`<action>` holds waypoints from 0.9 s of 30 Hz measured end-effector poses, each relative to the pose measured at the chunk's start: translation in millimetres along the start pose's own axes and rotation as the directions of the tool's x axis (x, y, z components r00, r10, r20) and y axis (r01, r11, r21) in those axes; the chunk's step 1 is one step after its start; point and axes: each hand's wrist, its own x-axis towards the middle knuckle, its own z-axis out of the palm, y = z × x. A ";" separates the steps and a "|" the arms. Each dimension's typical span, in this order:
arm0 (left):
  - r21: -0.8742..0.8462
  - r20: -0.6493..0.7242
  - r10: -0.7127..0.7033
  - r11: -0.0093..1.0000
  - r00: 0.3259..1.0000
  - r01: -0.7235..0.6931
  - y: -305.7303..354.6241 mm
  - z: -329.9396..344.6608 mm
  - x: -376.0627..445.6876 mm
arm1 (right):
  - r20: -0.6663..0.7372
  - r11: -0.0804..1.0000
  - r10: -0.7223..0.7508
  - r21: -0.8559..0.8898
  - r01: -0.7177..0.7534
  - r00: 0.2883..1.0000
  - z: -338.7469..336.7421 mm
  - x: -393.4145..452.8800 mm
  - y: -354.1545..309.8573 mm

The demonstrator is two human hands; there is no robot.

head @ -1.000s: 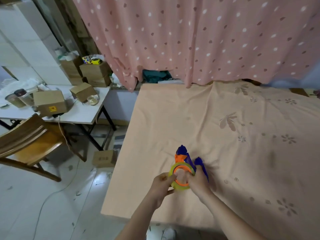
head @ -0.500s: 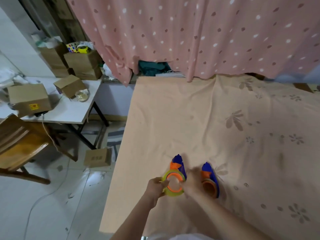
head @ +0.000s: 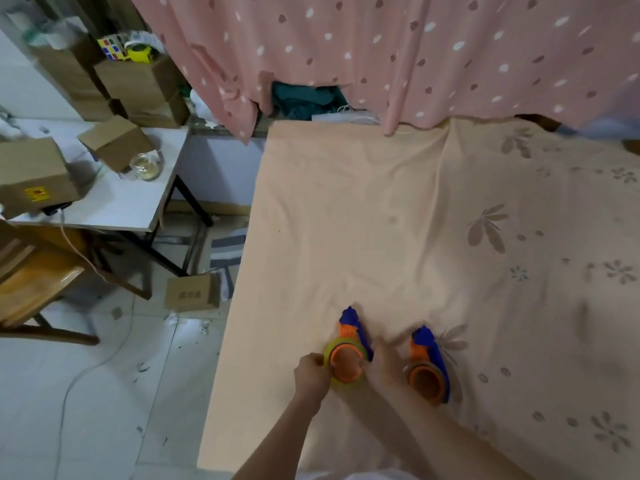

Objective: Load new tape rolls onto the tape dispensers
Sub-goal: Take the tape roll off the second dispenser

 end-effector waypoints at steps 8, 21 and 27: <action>0.196 -0.100 0.033 0.981 0.994 -0.013 0.1 3.7 -0.7 | -0.084 0.998 -0.038 0.037 0.042 0.996 -9.1 -2.1 11.3; 0.105 0.224 0.331 0.927 0.917 -0.360 41.6 120.7 -61.2 | -0.180 0.966 0.244 0.129 -0.223 0.953 -54.3 -11.0 102.4; 0.200 0.337 0.224 0.932 0.914 -0.302 14.6 144.7 -40.1 | -0.220 0.990 0.121 0.103 -0.100 0.968 -49.9 -21.2 104.0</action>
